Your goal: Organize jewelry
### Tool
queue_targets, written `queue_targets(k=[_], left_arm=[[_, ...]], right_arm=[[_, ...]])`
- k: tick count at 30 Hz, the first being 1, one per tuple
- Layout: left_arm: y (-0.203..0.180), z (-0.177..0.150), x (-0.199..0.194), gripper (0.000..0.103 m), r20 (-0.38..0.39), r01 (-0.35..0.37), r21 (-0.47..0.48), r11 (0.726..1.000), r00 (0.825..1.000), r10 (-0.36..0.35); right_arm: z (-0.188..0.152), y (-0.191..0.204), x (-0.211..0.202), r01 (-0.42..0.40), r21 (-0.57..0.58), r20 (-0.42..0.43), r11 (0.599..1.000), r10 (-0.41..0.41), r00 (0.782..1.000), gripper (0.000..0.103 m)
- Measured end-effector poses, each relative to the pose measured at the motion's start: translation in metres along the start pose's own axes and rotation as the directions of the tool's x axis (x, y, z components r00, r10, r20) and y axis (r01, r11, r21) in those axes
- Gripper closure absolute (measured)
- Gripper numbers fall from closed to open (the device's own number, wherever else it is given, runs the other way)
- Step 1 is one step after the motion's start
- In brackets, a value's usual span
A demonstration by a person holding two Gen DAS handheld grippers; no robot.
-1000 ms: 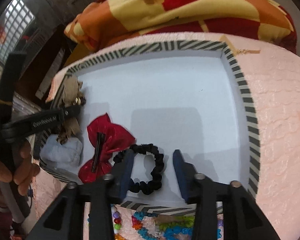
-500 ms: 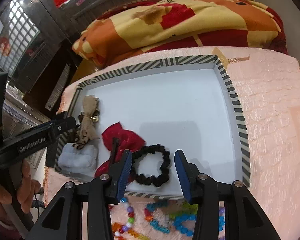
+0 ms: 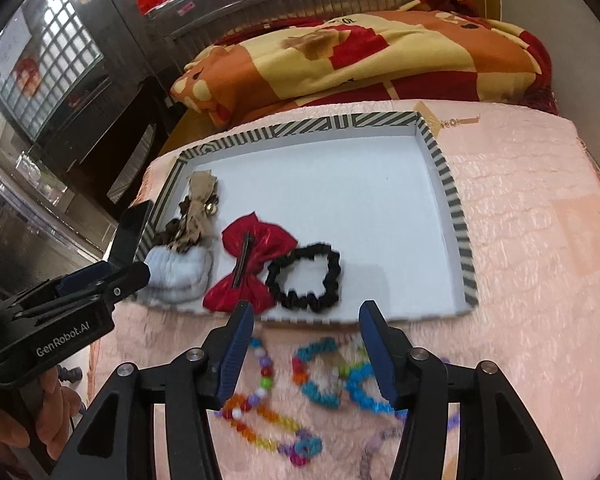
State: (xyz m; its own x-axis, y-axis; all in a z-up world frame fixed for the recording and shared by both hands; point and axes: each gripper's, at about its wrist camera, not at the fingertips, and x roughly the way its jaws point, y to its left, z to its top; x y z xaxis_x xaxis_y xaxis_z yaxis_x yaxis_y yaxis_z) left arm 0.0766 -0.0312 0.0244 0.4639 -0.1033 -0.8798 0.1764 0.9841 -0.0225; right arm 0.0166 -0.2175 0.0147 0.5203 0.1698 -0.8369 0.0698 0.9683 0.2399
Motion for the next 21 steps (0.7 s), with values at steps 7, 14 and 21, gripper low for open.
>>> queue_targets(k=[7,14,21], left_arm=[[-0.015,-0.038,-0.021,0.045,0.005,-0.018,-0.003,1.000,1.000,0.018],[-0.031,-0.073,-0.038,0.045,-0.007,-0.015,-0.015,1.000,1.000,0.015],[-0.048,-0.100,-0.051,0.045,-0.009,-0.016,-0.014,1.000,1.000,0.016]], right_arm=[[-0.031,-0.009,-0.026,0.014,0.002,0.014,1.000,-0.014,1.000,0.050],[-0.063,-0.024,-0.046,0.034,0.005,0.009,0.999,-0.034,0.999,0.044],[-0.090,-0.044,-0.064,0.041,0.017,0.010,0.999,-0.042,0.999,0.044]])
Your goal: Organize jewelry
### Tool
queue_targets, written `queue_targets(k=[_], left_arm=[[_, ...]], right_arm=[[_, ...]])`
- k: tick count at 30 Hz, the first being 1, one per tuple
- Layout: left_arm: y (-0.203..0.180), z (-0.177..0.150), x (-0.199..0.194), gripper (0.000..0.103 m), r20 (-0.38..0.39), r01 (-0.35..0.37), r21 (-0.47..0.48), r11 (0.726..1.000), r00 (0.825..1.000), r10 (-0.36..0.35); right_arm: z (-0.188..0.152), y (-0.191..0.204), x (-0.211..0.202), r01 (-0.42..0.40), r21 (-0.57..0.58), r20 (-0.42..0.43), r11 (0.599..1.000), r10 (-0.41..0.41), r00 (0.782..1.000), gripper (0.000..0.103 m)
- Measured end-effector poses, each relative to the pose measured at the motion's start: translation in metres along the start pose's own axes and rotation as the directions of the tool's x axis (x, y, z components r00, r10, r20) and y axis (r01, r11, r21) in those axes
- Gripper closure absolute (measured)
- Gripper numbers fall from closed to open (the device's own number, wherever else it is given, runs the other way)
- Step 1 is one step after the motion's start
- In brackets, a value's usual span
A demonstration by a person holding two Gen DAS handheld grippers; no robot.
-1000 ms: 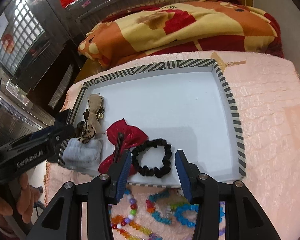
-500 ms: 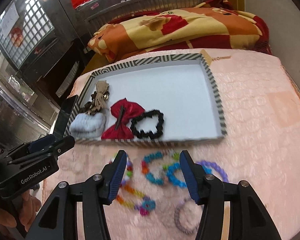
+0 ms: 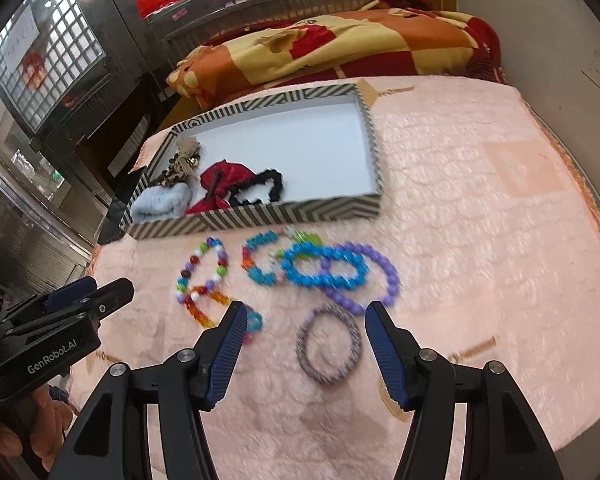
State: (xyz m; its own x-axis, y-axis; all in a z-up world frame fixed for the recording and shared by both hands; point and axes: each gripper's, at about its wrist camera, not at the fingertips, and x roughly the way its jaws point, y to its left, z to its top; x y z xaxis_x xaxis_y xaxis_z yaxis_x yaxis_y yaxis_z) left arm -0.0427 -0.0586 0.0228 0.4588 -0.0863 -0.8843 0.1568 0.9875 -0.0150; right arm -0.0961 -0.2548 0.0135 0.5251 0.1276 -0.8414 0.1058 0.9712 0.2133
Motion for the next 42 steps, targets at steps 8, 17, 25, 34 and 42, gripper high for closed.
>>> queue_targets(k=[8,17,25,34,42], left_arm=[[-0.018,-0.022,-0.007,0.045,-0.016,0.008,0.007,1.000,1.000,-0.008],[-0.025,-0.033,-0.011,0.045,-0.021,0.018,0.003,1.000,1.000,-0.018],[-0.025,-0.038,-0.009,0.045,-0.024,0.014,0.014,1.000,1.000,-0.014],[-0.020,-0.038,-0.005,0.045,-0.034,0.013,0.010,1.000,0.999,-0.012],[-0.016,-0.036,-0.007,0.045,-0.030,0.018,0.003,1.000,0.999,-0.018]], right_arm=[[-0.016,-0.019,-0.012,0.011,0.004,0.002,1.000,-0.011,1.000,0.044],[-0.024,-0.022,-0.019,0.019,-0.002,0.004,1.000,-0.019,1.000,0.044],[-0.025,-0.019,-0.017,0.018,-0.003,0.006,1.000,-0.018,1.000,0.044],[-0.021,-0.011,-0.013,0.019,-0.015,0.003,1.000,-0.018,1.000,0.043],[-0.017,-0.006,-0.016,0.019,-0.017,0.009,1.000,-0.019,1.000,0.043]])
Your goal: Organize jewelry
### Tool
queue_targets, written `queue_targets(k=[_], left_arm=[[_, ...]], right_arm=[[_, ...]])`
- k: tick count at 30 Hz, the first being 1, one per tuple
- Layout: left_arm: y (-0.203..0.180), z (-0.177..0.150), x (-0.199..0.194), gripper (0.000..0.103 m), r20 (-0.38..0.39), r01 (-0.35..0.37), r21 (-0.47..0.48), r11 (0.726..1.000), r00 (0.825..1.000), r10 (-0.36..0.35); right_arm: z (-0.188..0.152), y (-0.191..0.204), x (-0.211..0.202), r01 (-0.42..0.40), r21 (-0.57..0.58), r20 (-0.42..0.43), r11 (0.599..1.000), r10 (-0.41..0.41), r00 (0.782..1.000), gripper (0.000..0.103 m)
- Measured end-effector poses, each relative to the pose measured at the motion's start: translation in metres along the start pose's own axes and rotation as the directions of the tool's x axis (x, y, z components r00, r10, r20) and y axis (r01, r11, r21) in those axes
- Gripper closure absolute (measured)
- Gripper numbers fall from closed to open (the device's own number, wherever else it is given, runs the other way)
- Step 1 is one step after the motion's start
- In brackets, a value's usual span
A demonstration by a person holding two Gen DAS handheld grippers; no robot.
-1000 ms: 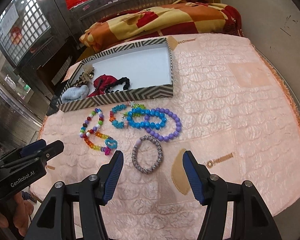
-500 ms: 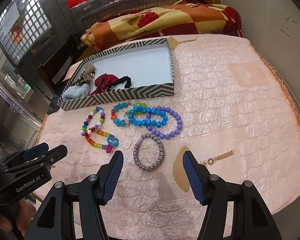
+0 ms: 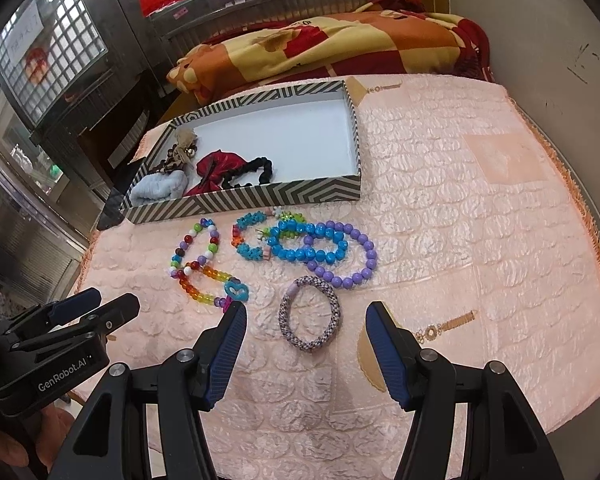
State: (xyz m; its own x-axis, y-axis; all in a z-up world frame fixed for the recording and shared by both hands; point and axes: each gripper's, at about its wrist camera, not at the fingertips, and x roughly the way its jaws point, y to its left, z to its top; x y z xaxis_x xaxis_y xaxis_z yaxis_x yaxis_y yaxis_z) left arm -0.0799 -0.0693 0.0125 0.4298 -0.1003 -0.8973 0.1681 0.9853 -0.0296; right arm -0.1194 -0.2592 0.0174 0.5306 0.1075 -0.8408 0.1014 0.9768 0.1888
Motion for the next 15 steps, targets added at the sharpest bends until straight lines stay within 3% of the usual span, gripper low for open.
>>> queue_targets(k=[15], left_arm=[[-0.001,0.001,-0.020,0.045,0.031,0.026,0.006,1.000,0.999,-0.027]], right_arm=[[0.005,0.006,-0.024,-0.003,-0.001,0.039,1.000,0.003,0.999,0.039]])
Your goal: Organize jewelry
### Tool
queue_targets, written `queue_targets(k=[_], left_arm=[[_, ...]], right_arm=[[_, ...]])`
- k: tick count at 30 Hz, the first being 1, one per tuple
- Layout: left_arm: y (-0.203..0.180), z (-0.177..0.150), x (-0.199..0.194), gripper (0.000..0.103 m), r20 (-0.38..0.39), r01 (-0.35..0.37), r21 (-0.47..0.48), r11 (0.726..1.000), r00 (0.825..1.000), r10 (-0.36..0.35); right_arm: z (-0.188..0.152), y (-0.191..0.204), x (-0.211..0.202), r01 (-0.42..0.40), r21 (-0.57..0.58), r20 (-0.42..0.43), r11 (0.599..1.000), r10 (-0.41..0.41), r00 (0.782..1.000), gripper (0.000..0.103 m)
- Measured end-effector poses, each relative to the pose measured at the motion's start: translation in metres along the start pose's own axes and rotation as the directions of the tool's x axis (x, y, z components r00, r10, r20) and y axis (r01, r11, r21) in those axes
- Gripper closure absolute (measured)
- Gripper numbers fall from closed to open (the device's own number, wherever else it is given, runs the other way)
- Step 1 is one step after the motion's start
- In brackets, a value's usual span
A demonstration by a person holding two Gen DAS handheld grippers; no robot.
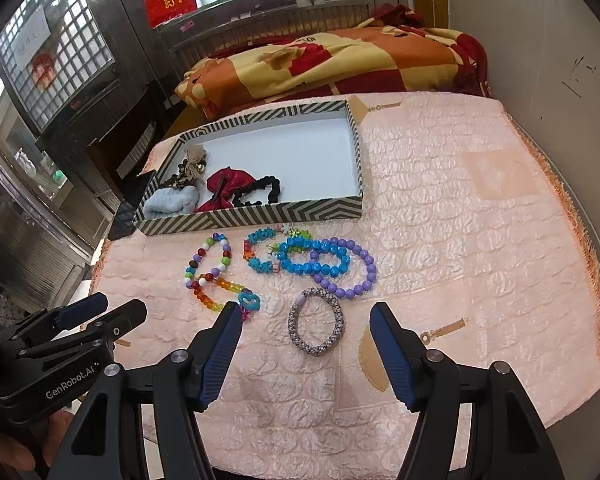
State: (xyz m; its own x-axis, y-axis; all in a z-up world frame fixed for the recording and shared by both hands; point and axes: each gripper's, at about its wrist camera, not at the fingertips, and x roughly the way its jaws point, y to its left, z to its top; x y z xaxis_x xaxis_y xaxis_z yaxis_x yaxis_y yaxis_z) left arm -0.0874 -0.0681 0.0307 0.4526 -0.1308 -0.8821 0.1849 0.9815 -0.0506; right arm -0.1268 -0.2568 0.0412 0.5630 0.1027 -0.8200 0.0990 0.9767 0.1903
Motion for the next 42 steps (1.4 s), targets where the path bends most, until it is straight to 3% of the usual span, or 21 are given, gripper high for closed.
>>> queue_targets(k=[4,17,25,29,34,37,42], left_arm=[[0.001,0.001,-0.005,0.045,0.004,0.010,-0.003,1.000,1.000,-0.010],[0.002,0.004,-0.008,0.045,0.004,0.017,-0.002,1.000,1.000,-0.017],[0.016,0.009,0.000,0.045,-0.026,0.024,-0.028,0.999,0.999,-0.025],[0.036,0.010,0.013,0.045,-0.057,0.019,-0.067,0.998,0.998,-0.023],[0.057,0.014,0.030,0.045,-0.083,-0.001,-0.111,0.994,0.997,-0.009],[0.062,0.019,0.038,0.045,-0.090,-0.003,-0.119,0.993,0.996,-0.007],[0.063,0.029,0.051,0.045,-0.103,-0.009,-0.120,0.993,0.995,-0.003]], right_arm=[[0.002,0.000,-0.005,-0.002,0.007,0.017,1.000,0.002,1.000,0.033],[0.005,0.002,0.000,0.002,-0.001,0.012,1.000,-0.002,1.000,0.033],[0.003,-0.014,0.025,0.020,0.015,-0.009,1.000,-0.020,1.000,0.033],[0.003,-0.024,0.041,0.019,0.019,-0.029,1.000,-0.018,0.999,0.046],[0.010,-0.029,0.063,0.001,0.018,-0.049,1.000,0.000,0.999,0.054],[0.018,-0.028,0.074,0.007,-0.006,-0.047,1.000,-0.007,0.999,0.056],[0.028,-0.034,0.104,0.038,-0.016,-0.096,0.999,-0.040,0.995,0.070]])
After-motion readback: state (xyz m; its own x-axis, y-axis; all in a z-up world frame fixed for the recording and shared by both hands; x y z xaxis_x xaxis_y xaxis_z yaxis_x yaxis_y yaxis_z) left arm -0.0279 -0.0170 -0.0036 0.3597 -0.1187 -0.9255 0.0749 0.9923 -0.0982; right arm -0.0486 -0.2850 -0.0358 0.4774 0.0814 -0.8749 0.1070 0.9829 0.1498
